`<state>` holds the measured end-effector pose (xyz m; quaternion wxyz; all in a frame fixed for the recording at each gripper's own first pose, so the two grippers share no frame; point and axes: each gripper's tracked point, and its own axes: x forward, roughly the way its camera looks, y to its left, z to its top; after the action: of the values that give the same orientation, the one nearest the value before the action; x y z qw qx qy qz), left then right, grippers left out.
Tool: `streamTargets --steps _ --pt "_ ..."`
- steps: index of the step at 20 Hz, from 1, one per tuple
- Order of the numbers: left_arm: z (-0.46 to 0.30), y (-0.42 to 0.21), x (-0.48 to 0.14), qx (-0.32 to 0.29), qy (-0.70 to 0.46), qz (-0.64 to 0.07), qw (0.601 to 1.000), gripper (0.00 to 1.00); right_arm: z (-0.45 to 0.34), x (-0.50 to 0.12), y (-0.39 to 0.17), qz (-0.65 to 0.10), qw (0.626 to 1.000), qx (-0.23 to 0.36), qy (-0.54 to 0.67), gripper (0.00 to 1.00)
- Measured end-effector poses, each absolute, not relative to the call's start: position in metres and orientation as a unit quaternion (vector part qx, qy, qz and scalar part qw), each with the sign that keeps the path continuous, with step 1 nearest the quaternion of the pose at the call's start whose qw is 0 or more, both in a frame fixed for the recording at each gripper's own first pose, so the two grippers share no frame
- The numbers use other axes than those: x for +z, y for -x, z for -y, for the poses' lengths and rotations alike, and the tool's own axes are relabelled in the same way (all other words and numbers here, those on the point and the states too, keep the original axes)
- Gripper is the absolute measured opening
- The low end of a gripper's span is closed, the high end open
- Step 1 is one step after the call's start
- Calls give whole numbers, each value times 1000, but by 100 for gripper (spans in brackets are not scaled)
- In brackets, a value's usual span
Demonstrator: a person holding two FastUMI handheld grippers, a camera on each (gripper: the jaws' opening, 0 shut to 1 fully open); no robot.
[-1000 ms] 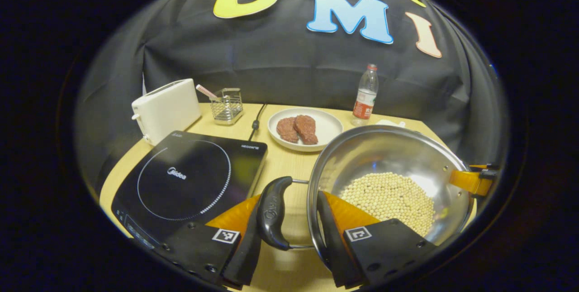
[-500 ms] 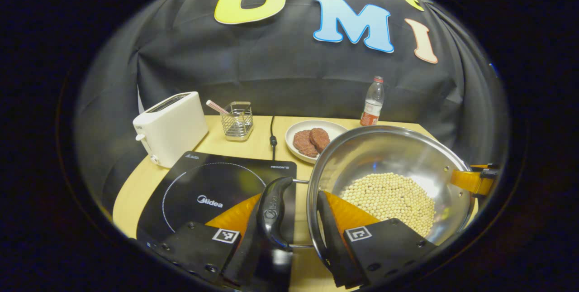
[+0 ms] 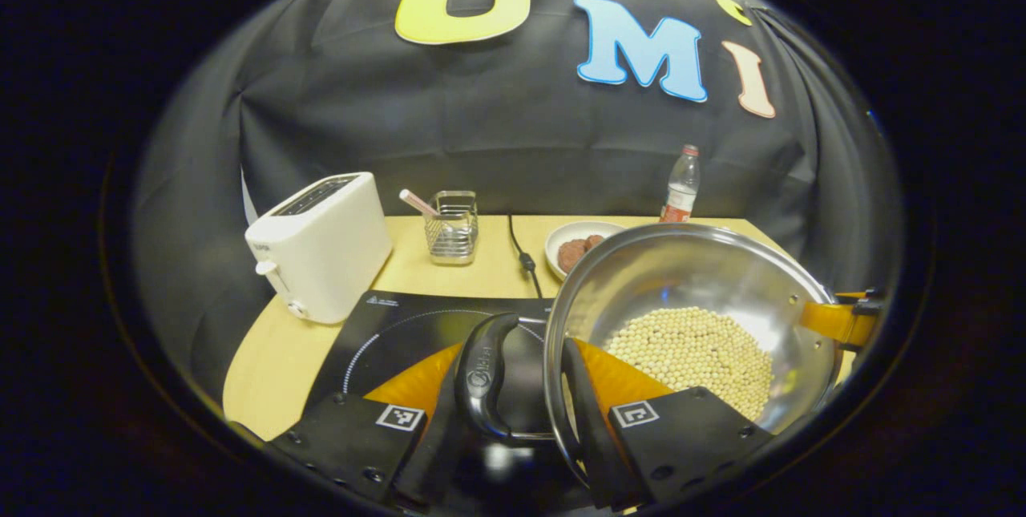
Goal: First push the handle of the pot to place it horizontally, then grasp the pot with both hands and set it on the induction cooktop.
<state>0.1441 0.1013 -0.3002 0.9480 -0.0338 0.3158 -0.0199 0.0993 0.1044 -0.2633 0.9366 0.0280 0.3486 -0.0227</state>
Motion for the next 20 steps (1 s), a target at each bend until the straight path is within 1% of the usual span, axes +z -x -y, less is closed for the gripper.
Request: streamTargets --steps 1,2,3,4,5,6,7,9,10,12,17,18,19,20 --pt "-110 -144 -301 -20 33 -315 948 71 -113 -264 -99 -348 937 -23 -29 46" --pt "-120 -144 -301 -20 32 -315 948 75 -121 -264 -98 -348 937 -23 -30 46" --pt "-130 -144 -303 -20 30 -315 948 75 -130 -264 -98 -348 937 -24 -32 46" --pt "-139 -145 -303 -19 28 -315 949 71 -140 -264 -99 -349 936 -22 -32 46" --pt "-149 -146 -305 -17 26 -315 949 75 -149 -265 -99 -349 936 -21 -33 46" --pt "-159 -147 -307 -16 26 -316 948 67 -158 -264 -100 -349 936 -20 -34 46" --pt "-168 -147 -308 -14 26 -317 948 66 -167 -264 -101 -348 937 -19 -33 46" --pt "-186 -148 -312 -9 23 -318 948 67 -184 -266 -104 -349 936 -14 -31 46" --pt "-195 -149 -313 -6 23 -320 947 70 -193 -267 -105 -351 936 -11 -30 46" --pt "-213 -147 -316 0 23 -323 946 71 -210 -268 -107 -354 935 -5 -29 46" --pt "-255 -144 -332 14 33 -333 942 70 -251 -269 -112 -351 936 18 -15 46" --pt "-262 -143 -335 17 33 -336 941 66 -258 -271 -113 -351 936 22 -13 46" --pt "-269 -143 -338 20 32 -339 940 71 -264 -272 -113 -352 936 26 -11 46" --pt "-274 -142 -338 22 30 -341 939 70 -269 -274 -114 -354 935 28 -10 46"
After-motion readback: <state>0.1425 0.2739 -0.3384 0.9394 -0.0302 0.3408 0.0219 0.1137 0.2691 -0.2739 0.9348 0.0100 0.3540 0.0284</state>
